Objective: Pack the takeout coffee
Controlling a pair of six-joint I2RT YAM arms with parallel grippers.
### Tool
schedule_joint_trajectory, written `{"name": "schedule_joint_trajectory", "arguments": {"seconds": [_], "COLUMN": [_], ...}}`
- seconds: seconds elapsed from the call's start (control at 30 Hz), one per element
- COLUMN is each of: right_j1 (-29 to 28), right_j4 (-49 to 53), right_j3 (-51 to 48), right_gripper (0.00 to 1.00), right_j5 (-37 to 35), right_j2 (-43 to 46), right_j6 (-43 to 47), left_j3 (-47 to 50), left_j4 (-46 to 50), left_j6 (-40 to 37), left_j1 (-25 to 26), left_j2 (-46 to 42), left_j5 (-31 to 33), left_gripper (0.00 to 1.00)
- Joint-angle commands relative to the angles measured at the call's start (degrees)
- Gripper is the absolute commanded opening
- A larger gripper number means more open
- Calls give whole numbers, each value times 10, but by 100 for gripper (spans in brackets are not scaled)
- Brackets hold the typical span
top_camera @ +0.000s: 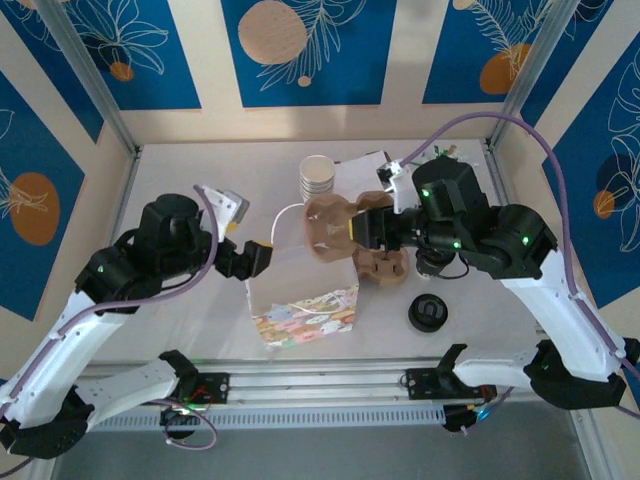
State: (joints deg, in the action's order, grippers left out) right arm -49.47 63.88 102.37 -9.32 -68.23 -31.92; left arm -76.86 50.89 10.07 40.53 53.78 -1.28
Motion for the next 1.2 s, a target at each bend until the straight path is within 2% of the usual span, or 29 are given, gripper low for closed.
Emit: {"name": "schedule_joint_trajectory", "arguments": {"seconds": [0.0,0.1,0.3,0.4,0.53,0.77,1.17], "right_j1": [-30,-47,-97,-108,-111,-106,-85], "right_j4": [-2,-3,-28,-26,-43,-74,-59], "right_j3": [36,44,45,49,28,-14,-61], "right_gripper": [39,38,38,38,38,38,37], "right_j5": [29,50,52,49,53,70,66], "right_j2": [-14,-33,-75,-97,-105,-104,-91], "right_j6": [-30,-55,-80,-86,-99,-121,-127], "left_j3": [9,20,84,98,106,115,120], "left_j4": [40,62,17,11,4,17,20], "left_j6": [83,117,156,157,153,144,148], "left_j1": [3,4,4,4,4,4,4], "left_j2": [-13,-34,-103,-116,-123,-118,-115], "left_j5": [106,140,158,145,114,109,108], "left_gripper": [90,85,79,79,79,82,85]}}
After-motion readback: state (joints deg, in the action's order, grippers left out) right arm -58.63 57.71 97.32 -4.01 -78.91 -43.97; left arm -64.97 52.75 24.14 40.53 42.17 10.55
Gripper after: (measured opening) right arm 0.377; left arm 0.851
